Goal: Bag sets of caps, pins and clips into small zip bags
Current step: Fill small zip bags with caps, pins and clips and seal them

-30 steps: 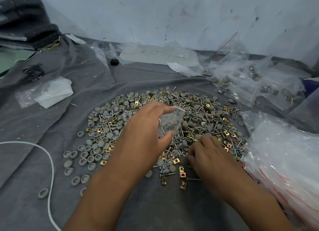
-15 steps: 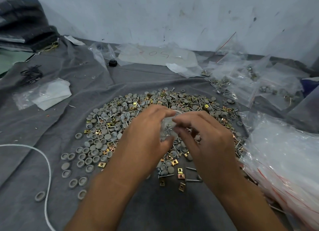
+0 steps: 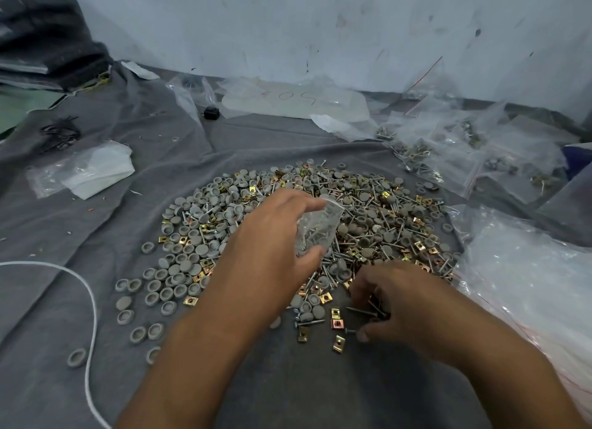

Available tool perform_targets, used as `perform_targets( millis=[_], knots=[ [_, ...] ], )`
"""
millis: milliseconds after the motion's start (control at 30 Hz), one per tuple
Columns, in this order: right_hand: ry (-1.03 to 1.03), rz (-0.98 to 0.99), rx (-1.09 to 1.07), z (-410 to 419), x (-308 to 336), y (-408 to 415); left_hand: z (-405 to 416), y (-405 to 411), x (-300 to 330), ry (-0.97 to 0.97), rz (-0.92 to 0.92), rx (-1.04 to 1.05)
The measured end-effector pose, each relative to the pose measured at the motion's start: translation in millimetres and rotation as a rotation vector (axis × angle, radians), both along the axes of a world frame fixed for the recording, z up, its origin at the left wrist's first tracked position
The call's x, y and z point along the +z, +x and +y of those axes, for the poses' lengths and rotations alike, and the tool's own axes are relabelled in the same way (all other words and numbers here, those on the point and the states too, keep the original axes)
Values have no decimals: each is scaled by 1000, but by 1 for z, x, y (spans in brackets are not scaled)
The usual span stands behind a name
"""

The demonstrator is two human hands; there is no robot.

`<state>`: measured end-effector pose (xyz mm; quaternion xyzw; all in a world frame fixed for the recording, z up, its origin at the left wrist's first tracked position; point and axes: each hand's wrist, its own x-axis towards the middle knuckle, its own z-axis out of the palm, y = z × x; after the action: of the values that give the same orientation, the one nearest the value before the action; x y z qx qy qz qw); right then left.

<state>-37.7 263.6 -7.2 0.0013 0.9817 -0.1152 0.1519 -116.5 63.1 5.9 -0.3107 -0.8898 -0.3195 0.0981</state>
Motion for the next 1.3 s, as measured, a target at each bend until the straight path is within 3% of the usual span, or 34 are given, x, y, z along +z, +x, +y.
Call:
perform_targets(
  millis=[500,600,667,767,833,1000,1133,1300],
  knots=[
    [36,165,18,-27,-11,-5,0,1,0,2,15,1],
    [-167,317,-101,-18,-11,-9,-1,1,0,1,15,5],
    [-394,562,-176,-13,-4,-10,-2,1,1,2,12,7],
    [-736,834,-195,-18,9,-8,0,2,1,-2,14,1],
    [-813,930,-162,-26,13,-7,2,2,1,-3,10,1],
    [-631,1069,-95,-41,12,-17,3,2,1,9,15,-6],
    [-445,1036,-67,-41,5,-21,2,1,1,14,7,-14],
    [-437,1037,-60,-41,2,-23,2,1,2,24,5,-4]
  ],
)
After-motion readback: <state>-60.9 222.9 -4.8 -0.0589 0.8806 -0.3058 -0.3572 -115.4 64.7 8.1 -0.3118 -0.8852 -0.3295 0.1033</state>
